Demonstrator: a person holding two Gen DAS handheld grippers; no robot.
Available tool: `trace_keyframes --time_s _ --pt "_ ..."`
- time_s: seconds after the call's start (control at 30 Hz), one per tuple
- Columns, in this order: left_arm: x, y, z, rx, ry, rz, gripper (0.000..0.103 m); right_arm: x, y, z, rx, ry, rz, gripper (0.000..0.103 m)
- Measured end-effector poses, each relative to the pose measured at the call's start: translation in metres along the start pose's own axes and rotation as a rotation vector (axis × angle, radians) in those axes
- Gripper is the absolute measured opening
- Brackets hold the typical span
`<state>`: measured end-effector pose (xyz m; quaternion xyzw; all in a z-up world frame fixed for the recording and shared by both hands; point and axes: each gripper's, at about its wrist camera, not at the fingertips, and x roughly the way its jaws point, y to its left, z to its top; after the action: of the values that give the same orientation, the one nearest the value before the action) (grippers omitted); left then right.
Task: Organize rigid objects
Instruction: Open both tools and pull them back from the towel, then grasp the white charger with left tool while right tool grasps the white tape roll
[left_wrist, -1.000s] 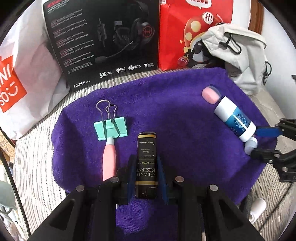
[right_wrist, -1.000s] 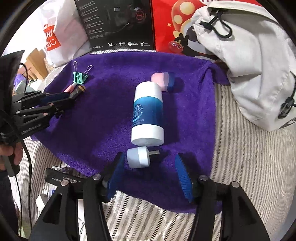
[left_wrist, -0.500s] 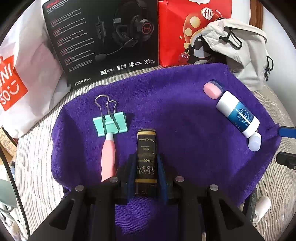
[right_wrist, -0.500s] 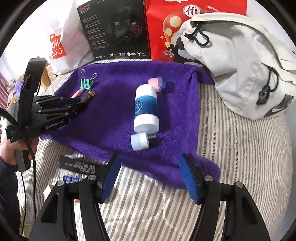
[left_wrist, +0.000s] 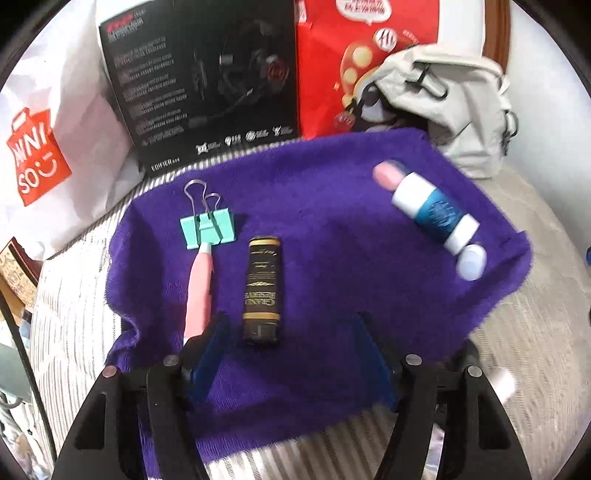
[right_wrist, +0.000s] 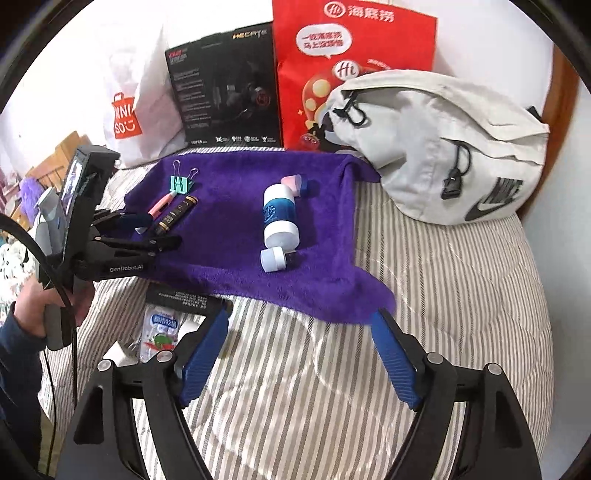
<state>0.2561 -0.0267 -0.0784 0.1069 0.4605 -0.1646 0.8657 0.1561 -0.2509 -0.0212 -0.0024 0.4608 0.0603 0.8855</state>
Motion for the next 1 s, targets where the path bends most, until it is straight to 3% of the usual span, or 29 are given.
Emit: trace_keyframes --time_s 0.17,0.43,0.73,1.0 --pt "-0.032 -0.012 -0.010 0.032 -0.044 0.010 0.067 -0.024 0.000 -0.013 0.037 -0.041 -0.036 0.080" --pt "-0.068 -0.025 -0.060 0.039 -0.060 -0.005 0.068 -0.060 -0.002 -0.039 0.102 -0.127 -0.132 0.088" --pt "-0.074 -0.038 -0.106 0.042 -0.040 -0.033 0.068 -0.066 -0.001 -0.070 0.132 -0.107 -0.158 0.088" --pt "-0.073 -0.038 -0.122 0.024 -0.029 -0.047 0.068 -0.059 0.008 -0.086 0.112 -0.081 -0.150 0.088"
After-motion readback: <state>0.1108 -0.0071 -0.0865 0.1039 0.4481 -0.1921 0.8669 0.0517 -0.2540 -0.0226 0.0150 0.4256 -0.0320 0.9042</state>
